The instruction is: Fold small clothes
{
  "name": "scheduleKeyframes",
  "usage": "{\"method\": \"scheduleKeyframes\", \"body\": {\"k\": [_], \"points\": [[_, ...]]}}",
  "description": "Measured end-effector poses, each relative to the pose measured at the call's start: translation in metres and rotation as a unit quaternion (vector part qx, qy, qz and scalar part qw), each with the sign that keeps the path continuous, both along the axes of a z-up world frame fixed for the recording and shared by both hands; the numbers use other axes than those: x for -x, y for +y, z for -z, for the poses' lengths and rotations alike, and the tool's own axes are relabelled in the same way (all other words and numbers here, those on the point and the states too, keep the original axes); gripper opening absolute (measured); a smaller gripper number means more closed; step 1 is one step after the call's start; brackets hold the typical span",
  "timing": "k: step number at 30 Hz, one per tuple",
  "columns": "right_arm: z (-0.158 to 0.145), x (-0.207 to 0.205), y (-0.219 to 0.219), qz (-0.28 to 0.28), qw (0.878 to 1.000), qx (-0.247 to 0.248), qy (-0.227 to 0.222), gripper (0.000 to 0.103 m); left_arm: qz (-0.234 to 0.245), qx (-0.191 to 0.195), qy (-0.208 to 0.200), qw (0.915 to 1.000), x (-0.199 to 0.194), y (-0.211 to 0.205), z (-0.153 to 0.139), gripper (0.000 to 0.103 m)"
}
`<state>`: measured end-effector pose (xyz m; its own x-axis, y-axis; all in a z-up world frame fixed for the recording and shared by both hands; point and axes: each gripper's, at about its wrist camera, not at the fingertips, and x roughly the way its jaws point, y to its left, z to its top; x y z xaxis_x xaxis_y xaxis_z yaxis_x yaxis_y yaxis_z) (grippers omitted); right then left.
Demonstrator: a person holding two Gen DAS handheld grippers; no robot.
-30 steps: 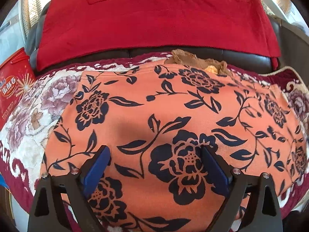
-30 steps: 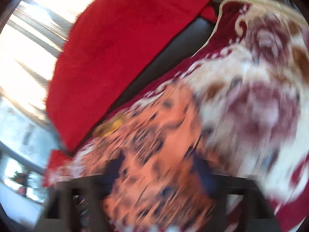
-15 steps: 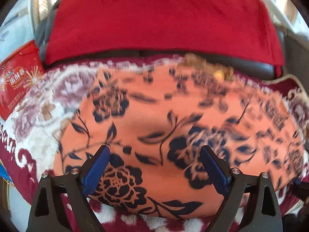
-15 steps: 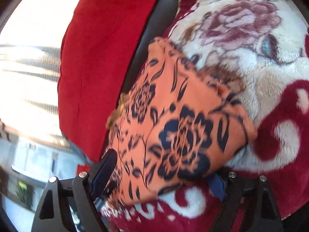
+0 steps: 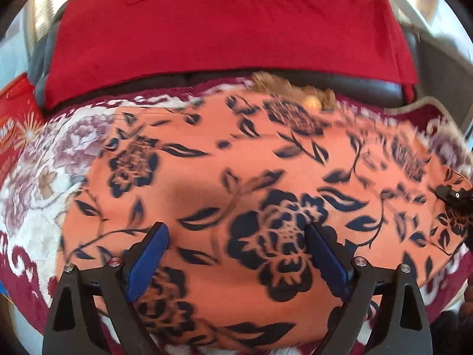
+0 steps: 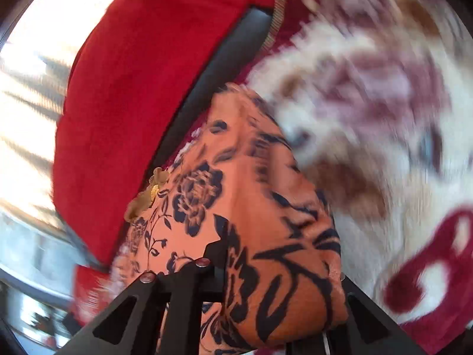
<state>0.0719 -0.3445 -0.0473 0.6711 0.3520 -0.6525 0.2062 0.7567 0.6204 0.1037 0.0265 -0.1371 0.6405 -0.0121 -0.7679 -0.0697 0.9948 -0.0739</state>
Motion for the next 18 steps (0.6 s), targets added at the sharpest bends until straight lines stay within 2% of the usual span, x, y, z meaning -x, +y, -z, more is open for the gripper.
{"method": "scheduleKeyframes", "body": {"k": [2,4,5,8,9,10,12,13,14,15,16,18], "points": [[-0.043,-0.003,0.028,-0.024,0.997,0.063,-0.043,0.011,-0.017,0.029,-0.028,0.9990,0.009,0.022,-0.012,0.093],[-0.089,-0.001,0.079,-0.064,0.984,0.133,-0.099,0.011,-0.050,0.056,-0.061,0.9953,0.022,0.058,-0.023,0.093],[-0.101,0.001,0.097,-0.078,0.978,0.153,-0.115,0.011,-0.069,0.059,-0.073,0.9932,0.027,0.073,-0.026,0.093],[-0.133,0.017,0.184,-0.150,0.946,0.224,-0.178,0.011,-0.158,0.067,-0.109,0.9791,0.050,0.138,-0.021,0.093],[-0.134,0.020,0.211,-0.175,0.936,0.240,-0.188,0.011,-0.177,0.069,-0.114,0.9752,0.054,0.150,-0.020,0.093],[-0.128,0.022,0.243,-0.206,0.926,0.254,-0.190,0.011,-0.211,0.074,-0.116,0.9677,0.062,0.172,-0.013,0.093],[-0.105,0.020,0.288,-0.258,0.912,0.269,-0.168,0.011,-0.267,0.098,-0.094,0.9541,0.071,0.201,0.000,0.091],[-0.082,0.017,0.314,-0.292,0.901,0.287,-0.143,0.011,-0.285,0.128,-0.084,0.9462,0.073,0.216,0.007,0.091],[-0.055,0.015,0.335,-0.324,0.889,0.305,-0.110,0.011,-0.292,0.139,-0.081,0.9426,0.074,0.225,0.010,0.091],[-0.033,0.009,0.347,-0.344,0.882,0.313,-0.079,0.011,-0.301,0.139,-0.076,0.9402,0.076,0.231,0.012,0.091],[-0.015,0.004,0.353,-0.354,0.878,0.316,-0.056,0.011,-0.306,0.136,-0.072,0.9396,0.076,0.235,0.014,0.091],[-0.023,0.002,0.352,-0.343,0.889,0.299,-0.061,0.011,-0.300,0.142,-0.073,0.9403,0.077,0.240,0.013,0.091]]}}
